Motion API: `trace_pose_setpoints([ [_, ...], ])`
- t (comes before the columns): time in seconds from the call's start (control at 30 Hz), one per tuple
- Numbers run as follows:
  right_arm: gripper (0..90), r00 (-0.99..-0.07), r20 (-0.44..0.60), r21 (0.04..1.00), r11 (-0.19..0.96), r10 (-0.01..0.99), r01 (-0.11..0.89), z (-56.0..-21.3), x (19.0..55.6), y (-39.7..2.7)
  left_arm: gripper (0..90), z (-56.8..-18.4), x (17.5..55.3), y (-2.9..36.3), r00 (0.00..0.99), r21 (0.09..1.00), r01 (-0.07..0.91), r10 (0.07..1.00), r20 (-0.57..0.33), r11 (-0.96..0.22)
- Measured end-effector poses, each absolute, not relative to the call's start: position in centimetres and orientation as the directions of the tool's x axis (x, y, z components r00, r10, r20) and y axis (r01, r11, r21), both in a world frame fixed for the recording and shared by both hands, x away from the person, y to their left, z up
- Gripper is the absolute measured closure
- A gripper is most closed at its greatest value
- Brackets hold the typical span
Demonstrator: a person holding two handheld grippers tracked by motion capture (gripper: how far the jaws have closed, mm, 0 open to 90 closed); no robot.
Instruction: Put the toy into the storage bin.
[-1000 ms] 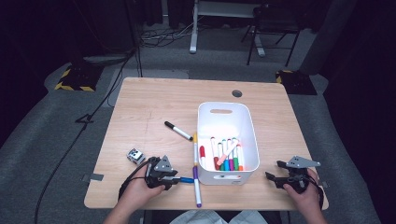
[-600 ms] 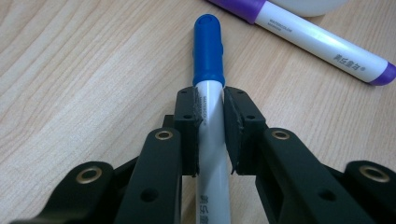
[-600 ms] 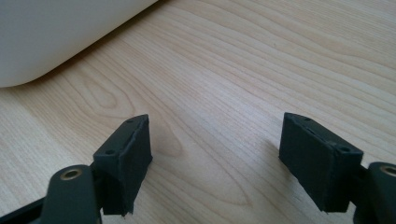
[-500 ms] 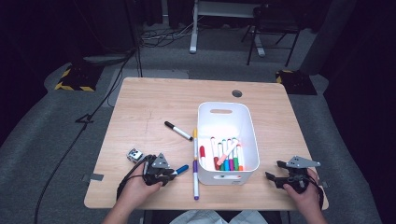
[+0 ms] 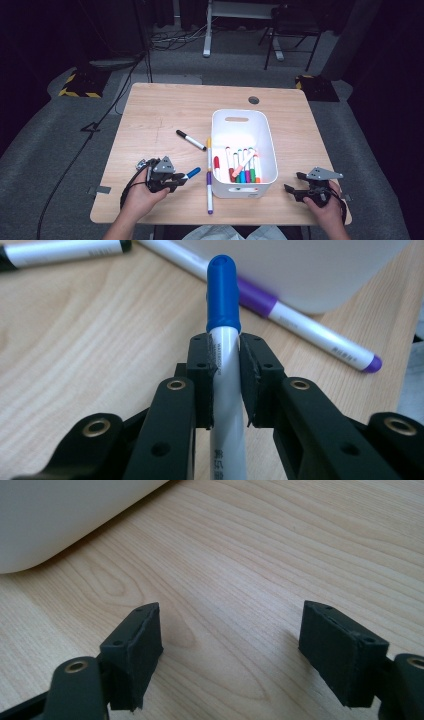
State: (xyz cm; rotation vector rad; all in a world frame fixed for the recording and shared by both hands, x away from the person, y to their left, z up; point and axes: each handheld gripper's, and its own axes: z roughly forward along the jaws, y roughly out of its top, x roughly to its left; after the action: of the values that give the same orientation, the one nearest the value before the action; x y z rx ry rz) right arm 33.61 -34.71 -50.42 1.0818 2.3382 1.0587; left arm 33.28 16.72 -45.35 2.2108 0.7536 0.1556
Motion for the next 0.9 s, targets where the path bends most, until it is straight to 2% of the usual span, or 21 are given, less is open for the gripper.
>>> trace_pose_setpoints([
  [0.3, 25.4, -0.645, -0.007, 0.753, 0.428, 0.764, 0.499, -50.4, 33.6, -34.7, 76.3, -42.2, 34.1, 17.4, 0.822, 0.771, 0.426, 0.559, -0.11, -0.474],
  [0.7, 25.4, -0.646, -0.01, 0.753, 0.431, 0.764, 0.498, -50.4, 33.6, -34.7, 76.3, -38.6, 35.7, 17.3, 0.828, 0.795, 0.406, 0.551, -0.11, -0.451],
  [0.83, 25.4, -0.645, -0.01, 0.753, 0.43, 0.764, 0.498, -50.4, 33.6, -34.7, 76.3, -37.6, 36.1, 17.2, 0.835, 0.802, 0.378, 0.544, -0.08, -0.462],
  [0.9, 25.4, -0.645, -0.01, 0.753, 0.43, 0.764, 0.498, -50.4, 33.6, -34.7, 76.3, -37.2, 36.2, 17.0, 0.839, 0.809, 0.382, 0.535, -0.1, -0.447],
])
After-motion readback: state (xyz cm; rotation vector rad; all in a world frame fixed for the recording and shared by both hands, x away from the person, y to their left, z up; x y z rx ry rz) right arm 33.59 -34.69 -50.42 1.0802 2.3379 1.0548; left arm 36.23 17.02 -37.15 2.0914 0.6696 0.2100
